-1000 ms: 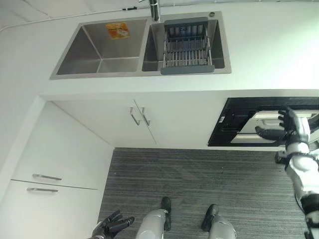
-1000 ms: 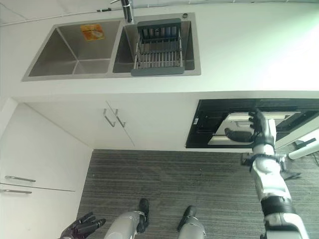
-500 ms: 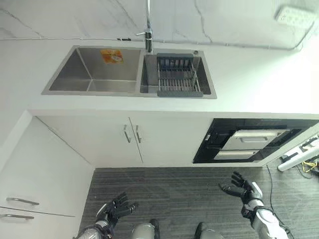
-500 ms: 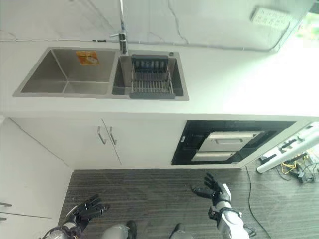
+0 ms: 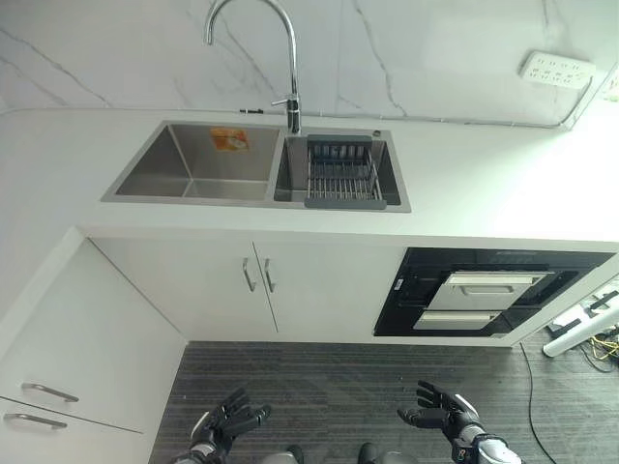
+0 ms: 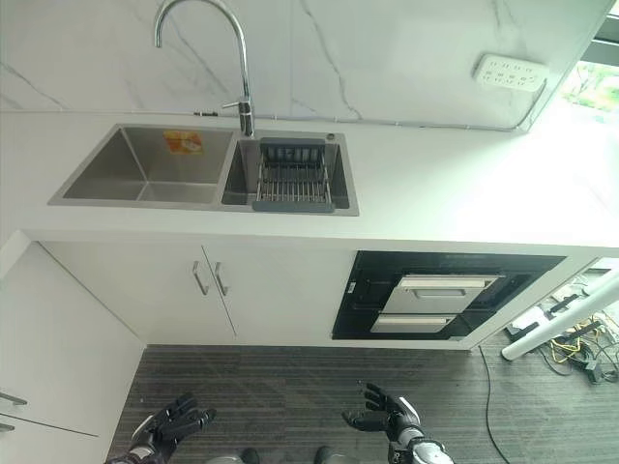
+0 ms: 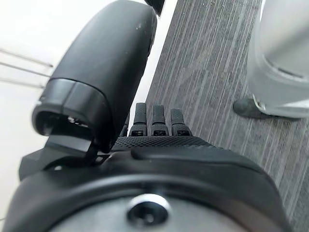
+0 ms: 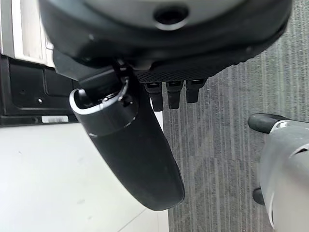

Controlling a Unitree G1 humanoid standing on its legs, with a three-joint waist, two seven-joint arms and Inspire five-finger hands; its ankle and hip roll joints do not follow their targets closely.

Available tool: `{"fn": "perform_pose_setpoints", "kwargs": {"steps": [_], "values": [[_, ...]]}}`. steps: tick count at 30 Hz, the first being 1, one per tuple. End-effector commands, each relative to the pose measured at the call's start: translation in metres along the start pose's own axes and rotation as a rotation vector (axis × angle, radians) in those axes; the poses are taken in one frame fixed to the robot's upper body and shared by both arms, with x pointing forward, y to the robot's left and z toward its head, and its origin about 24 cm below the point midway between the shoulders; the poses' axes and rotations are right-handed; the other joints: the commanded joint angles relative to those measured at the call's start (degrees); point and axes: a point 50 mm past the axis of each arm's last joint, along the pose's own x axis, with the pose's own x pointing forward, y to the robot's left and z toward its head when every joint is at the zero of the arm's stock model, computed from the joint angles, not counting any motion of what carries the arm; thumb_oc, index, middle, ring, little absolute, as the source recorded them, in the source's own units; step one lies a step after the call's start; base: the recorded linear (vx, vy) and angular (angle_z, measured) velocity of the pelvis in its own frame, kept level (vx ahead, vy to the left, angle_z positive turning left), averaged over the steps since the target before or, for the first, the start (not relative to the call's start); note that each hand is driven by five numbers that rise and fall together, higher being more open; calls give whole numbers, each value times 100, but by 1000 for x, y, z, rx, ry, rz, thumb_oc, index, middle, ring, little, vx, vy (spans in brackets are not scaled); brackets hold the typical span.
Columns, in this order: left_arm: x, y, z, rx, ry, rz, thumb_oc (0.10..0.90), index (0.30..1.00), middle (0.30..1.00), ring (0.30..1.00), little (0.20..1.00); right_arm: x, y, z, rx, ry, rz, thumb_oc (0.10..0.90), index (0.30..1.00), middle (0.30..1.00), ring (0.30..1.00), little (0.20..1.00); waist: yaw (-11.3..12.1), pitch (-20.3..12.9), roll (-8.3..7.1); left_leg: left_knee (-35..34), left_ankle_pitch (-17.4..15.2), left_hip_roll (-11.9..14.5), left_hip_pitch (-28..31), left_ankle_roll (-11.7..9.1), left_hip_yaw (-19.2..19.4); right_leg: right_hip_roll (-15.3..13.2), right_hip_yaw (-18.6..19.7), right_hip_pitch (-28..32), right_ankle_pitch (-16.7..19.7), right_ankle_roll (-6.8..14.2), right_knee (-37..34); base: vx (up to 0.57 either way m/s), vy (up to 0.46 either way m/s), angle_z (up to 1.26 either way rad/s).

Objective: Place the dishes in the dishwasher.

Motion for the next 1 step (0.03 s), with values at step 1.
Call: {"fn": "perform_pose_setpoints", "kwargs": {"steps": [1], "values": [[5,-3,40,45,-180,-56,800,900,900,900,900,3,-13,51,-27,-202,-39,800,900,900,900,900,25,-15,8,462,-712,270,134,-422,83,-159,35,274,-409,540,92,-21,-37,29]]}}
